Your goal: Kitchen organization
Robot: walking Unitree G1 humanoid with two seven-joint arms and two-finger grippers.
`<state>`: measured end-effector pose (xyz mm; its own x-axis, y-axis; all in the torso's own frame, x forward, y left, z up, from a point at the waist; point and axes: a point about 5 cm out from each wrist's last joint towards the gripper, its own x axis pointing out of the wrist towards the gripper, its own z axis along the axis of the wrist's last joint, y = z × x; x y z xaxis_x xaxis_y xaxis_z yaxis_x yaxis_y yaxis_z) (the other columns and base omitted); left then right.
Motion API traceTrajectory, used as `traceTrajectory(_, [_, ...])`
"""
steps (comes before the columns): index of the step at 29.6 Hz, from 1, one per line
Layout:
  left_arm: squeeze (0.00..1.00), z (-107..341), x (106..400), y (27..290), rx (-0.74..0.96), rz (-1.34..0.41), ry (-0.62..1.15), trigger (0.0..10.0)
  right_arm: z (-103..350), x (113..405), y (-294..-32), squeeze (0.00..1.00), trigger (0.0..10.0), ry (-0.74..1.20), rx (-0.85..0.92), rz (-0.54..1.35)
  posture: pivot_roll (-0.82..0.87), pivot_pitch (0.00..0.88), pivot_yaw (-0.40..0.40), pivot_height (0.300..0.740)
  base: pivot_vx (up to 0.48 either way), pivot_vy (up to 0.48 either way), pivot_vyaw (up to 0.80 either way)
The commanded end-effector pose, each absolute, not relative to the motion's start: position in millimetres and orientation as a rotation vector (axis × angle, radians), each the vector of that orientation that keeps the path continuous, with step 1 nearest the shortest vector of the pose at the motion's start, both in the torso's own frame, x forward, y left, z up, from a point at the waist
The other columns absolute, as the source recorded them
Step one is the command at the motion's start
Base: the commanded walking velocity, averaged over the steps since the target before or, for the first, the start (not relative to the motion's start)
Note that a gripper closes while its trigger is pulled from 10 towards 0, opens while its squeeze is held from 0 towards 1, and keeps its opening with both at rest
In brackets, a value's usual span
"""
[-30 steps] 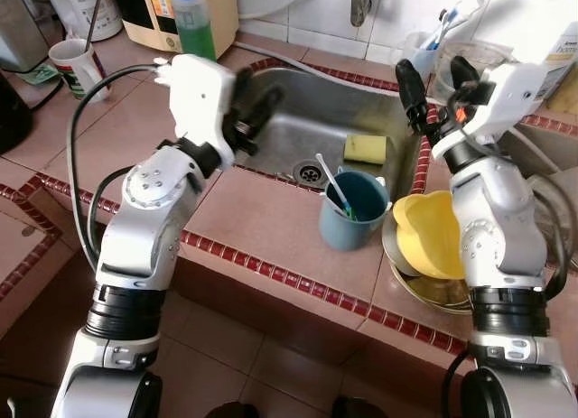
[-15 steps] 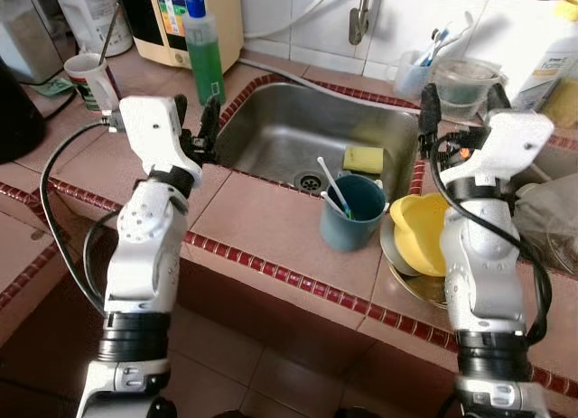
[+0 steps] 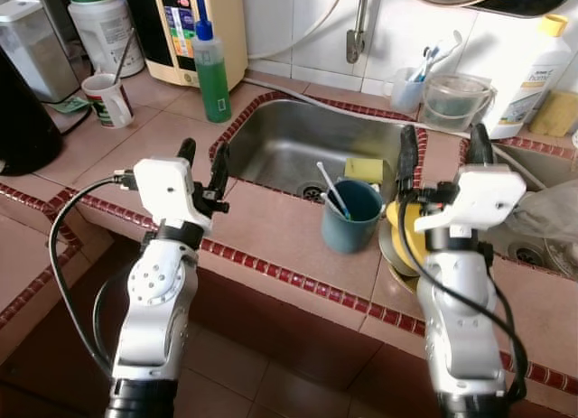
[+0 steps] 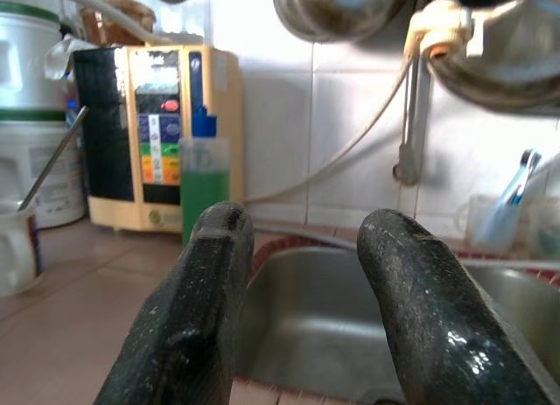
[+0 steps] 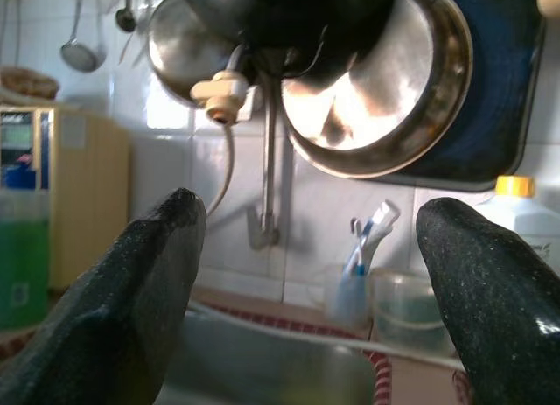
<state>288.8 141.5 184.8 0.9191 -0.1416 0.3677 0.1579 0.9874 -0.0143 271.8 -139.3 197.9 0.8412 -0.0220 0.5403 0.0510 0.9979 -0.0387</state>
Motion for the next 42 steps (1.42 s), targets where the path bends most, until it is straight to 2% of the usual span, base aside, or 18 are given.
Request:
traceTrajectory(1, [0.00,183.8,284.9,144.3,-0.027,-0.158,-0.377,10.0,197.4,266.2,-140.3,0.00,10.0,-0.568,-0.064,-0.037,-0.14,0.062,0.065,0.740,0.000,0.000,0.00])
traceTrajectory(16, [0.00,174.0,275.7,141.8,-0.018,-0.207,-0.326,10.0,186.5,257.4,-144.2,0.00,10.0,-0.511,-0.087,-0.043,-0.14,0.062,0.054,0.740,0.000,0.000,0.00])
traceTrajectory(27, [0.00,166.7,266.5,126.1,0.004,-0.318,-0.296,10.0,189.7,257.5,-152.0,0.00,10.0,-0.508,-0.115,-0.087,-0.15,0.061,0.054,0.740,0.000,0.000,0.00])
traceTrajectory(39, [0.00,170.1,275.0,122.6,0.003,-0.350,-0.303,10.0,192.0,259.4,-159.9,0.00,10.0,-0.491,-0.095,-0.115,-0.18,0.044,0.063,0.740,0.000,0.000,0.00])
traceTrajectory(42, [0.00,172.7,277.4,122.9,0.007,-0.348,-0.314,10.0,192.4,261.1,-159.8,0.00,10.0,-0.481,-0.082,-0.109,-0.18,0.043,0.063,0.740,0.000,0.000,-0.80])
